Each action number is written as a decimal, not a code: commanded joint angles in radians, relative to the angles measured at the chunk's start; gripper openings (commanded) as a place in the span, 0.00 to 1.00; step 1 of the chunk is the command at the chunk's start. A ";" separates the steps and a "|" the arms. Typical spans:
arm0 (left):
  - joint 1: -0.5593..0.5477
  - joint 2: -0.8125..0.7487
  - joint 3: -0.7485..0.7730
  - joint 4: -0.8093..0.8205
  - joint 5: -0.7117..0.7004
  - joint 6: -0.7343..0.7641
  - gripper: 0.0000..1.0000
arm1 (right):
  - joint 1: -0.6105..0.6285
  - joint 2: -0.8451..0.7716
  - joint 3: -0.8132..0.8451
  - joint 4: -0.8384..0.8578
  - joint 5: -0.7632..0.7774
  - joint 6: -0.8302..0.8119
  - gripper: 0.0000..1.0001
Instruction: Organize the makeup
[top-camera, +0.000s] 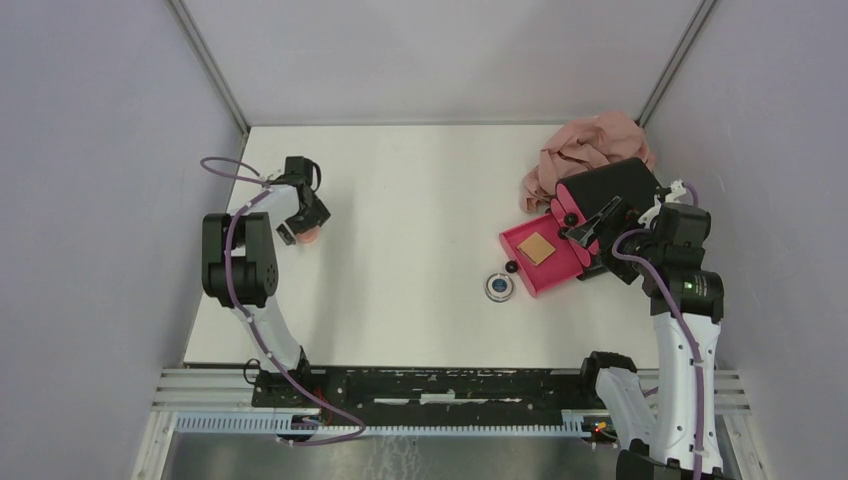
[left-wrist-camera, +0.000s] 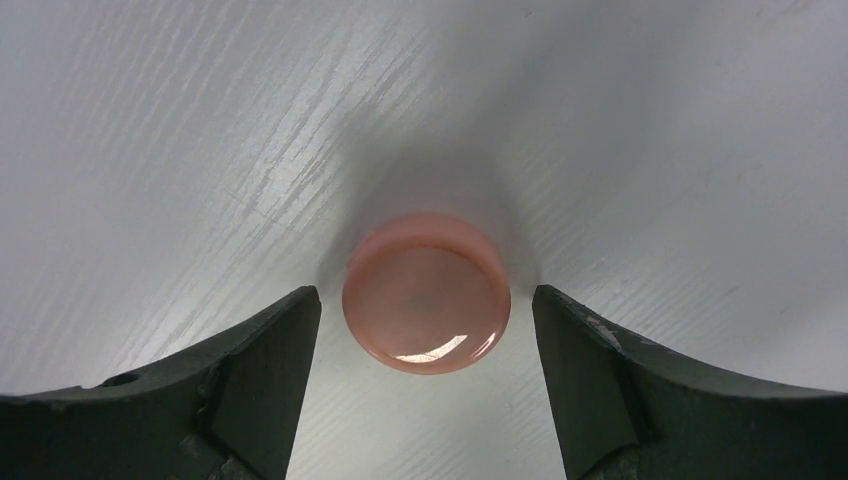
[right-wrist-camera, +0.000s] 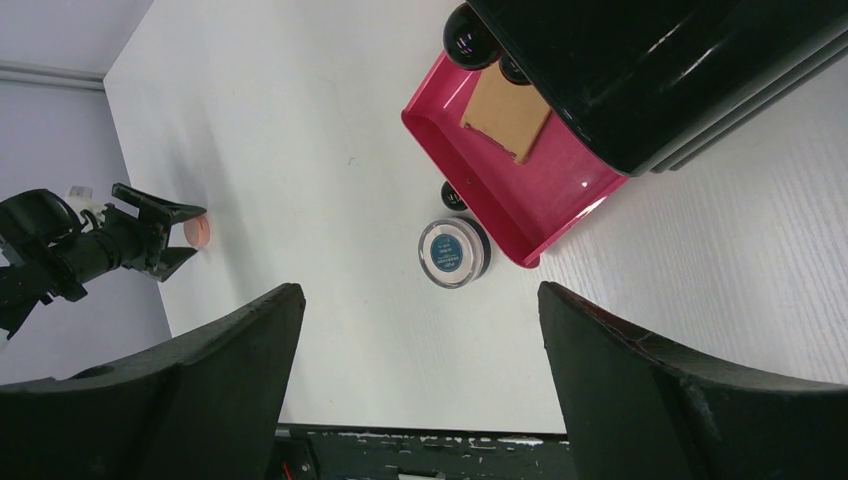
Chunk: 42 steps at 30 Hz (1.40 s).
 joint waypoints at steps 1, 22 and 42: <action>0.001 0.029 -0.007 0.044 0.021 -0.039 0.83 | 0.007 -0.015 -0.004 0.044 0.007 -0.001 0.94; -0.255 -0.136 -0.038 0.093 0.033 0.006 0.42 | 0.009 -0.005 -0.007 0.048 0.011 0.004 0.94; -0.950 0.170 0.596 -0.039 0.122 0.182 0.46 | 0.009 -0.013 0.019 0.018 0.052 -0.006 0.94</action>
